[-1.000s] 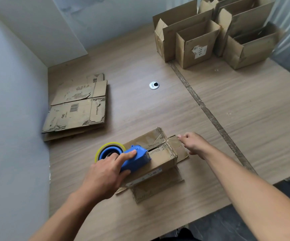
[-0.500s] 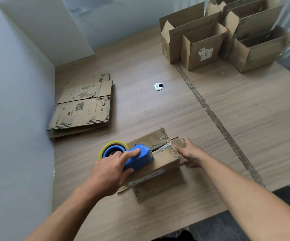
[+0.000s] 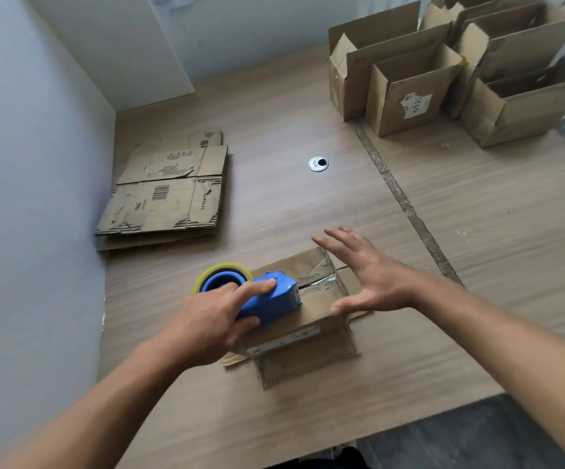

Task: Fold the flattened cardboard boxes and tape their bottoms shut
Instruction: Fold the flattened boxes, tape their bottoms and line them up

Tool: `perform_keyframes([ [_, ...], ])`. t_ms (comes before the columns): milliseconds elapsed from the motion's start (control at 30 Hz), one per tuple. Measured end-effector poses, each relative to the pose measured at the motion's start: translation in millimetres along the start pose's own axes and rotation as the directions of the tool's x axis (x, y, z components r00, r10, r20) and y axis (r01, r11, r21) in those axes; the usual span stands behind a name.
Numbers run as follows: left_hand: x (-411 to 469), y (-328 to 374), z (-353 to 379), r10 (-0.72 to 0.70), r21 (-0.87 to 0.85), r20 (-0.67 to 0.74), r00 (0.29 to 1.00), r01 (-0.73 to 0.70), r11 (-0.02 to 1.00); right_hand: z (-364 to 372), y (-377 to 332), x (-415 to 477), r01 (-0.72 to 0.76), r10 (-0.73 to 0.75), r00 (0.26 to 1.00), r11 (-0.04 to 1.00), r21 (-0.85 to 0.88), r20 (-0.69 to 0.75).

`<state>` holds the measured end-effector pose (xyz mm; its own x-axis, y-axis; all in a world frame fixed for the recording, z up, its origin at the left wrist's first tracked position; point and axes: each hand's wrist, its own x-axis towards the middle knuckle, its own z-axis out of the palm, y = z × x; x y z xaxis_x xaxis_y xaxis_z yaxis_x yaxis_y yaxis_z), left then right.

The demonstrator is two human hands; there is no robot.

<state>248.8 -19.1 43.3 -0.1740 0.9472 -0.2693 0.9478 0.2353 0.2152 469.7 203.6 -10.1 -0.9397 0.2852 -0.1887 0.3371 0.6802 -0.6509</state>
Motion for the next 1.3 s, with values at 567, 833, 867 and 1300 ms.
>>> perform_keyframes([
  [567,27.3,-16.7,-51.9,0.081,-0.186,0.201,0.976,-0.043,0.982,15.9,22.0,28.0,0.169,-0.161,0.967,0.985,-0.025,0.198],
  [833,5.4,-53.1,-70.8,0.030,-0.334,0.299,0.954,0.076,0.939,10.9,16.5,28.4,0.123,-0.071,0.956,0.978,-0.168,0.285],
  [867,1.0,-56.2,-72.8,0.026,-0.369,0.312,0.950,0.096,0.924,11.4,13.7,29.0,0.126,-0.071,0.955,0.977,-0.174,0.289],
  [1300,-16.5,-91.3,-86.4,-0.014,-0.603,0.513,0.858,0.372,0.705,3.8,-5.0,29.4,0.143,-0.018,0.945,0.921,-0.363,0.327],
])
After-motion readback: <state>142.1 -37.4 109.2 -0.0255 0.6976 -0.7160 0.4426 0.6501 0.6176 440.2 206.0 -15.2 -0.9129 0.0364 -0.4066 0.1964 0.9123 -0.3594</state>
